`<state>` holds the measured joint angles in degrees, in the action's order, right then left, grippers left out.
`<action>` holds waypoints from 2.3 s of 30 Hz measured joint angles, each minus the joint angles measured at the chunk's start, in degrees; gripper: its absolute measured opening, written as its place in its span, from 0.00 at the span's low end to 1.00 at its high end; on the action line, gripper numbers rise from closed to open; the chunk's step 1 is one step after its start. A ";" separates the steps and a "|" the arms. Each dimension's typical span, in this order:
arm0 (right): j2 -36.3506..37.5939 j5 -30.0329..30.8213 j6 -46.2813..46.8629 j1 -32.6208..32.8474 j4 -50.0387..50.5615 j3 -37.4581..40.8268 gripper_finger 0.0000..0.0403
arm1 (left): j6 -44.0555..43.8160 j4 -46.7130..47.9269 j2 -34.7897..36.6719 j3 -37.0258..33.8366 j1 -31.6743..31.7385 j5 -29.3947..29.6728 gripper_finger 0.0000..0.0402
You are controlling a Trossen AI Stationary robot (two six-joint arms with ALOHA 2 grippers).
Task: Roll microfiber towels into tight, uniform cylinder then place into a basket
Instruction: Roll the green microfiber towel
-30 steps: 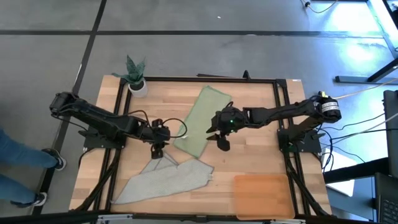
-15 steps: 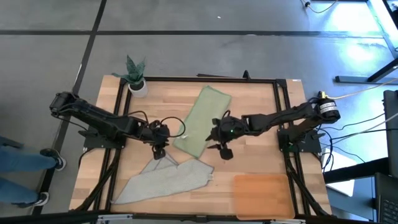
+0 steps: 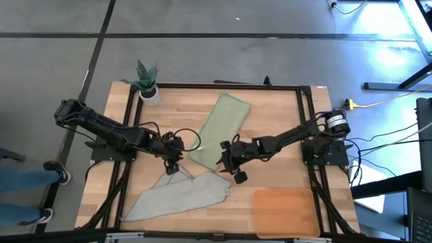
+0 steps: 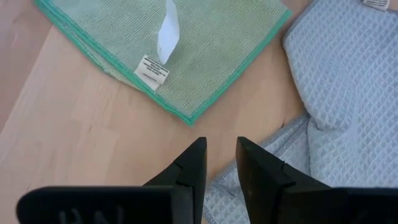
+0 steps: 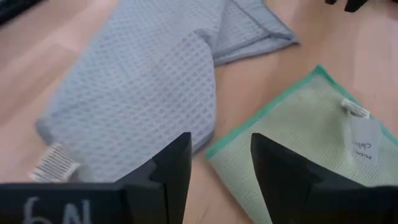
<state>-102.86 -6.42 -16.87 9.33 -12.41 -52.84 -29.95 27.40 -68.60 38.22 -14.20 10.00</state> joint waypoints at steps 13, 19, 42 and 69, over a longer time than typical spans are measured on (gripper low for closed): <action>-8.45 3.79 -2.79 -0.01 -8.97 0.00 0.42 | 3.16 0.05 0.00 0.02 0.03 0.00 0.20; -9.52 3.85 -2.86 0.30 -9.08 0.00 0.42 | 3.18 0.05 0.00 0.02 0.03 0.00 0.20; -11.09 10.66 6.31 0.19 -7.51 -0.02 0.03 | 6.49 -0.06 0.00 0.04 0.01 0.00 0.20; -10.72 6.30 22.11 0.15 -9.02 -3.58 0.01 | 20.08 -0.24 -1.97 0.04 0.03 1.28 0.20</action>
<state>-113.58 -0.12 5.25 9.48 -21.43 -56.42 -9.87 27.16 -70.57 38.26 -14.17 11.28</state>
